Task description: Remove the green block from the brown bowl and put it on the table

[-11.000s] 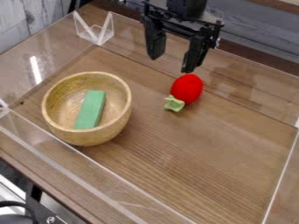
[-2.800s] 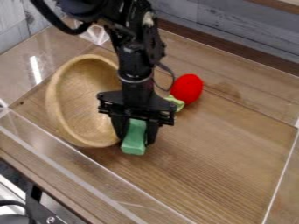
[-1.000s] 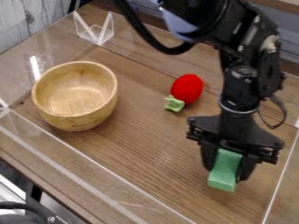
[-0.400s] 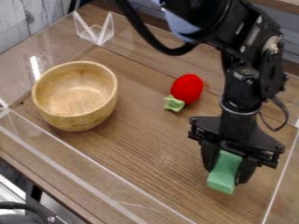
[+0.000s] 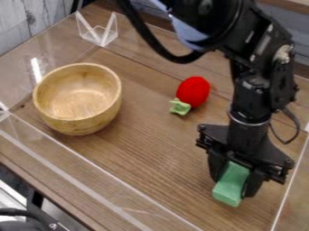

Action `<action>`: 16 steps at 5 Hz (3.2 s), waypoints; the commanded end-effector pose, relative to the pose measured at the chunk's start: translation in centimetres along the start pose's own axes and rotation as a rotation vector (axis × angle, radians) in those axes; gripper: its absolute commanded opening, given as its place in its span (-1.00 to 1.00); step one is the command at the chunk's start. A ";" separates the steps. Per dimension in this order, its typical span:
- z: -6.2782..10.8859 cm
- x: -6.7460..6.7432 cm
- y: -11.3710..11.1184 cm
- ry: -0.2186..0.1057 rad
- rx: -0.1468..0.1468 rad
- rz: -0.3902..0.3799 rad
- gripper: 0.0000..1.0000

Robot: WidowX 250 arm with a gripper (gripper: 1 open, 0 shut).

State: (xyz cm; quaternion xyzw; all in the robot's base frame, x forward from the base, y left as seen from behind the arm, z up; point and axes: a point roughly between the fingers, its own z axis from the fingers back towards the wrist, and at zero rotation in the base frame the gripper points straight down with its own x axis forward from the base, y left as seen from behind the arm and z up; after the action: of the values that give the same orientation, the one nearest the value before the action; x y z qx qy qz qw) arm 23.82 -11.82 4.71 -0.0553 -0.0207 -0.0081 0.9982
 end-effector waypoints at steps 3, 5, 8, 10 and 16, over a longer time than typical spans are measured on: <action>0.6 1.9 0.6 -0.042 -0.005 0.097 -1.00; 2.1 1.3 0.1 -0.029 -0.008 0.004 -1.00; 2.1 1.1 -0.1 -0.010 -0.029 -0.106 -1.00; 3.2 2.0 0.4 -0.021 -0.035 0.010 1.00; 10.1 1.9 16.3 -0.210 0.036 0.207 1.00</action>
State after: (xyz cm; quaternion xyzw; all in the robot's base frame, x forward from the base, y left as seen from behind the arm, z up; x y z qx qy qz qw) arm 25.38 5.32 11.88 -0.0438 -0.0965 0.1056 0.9887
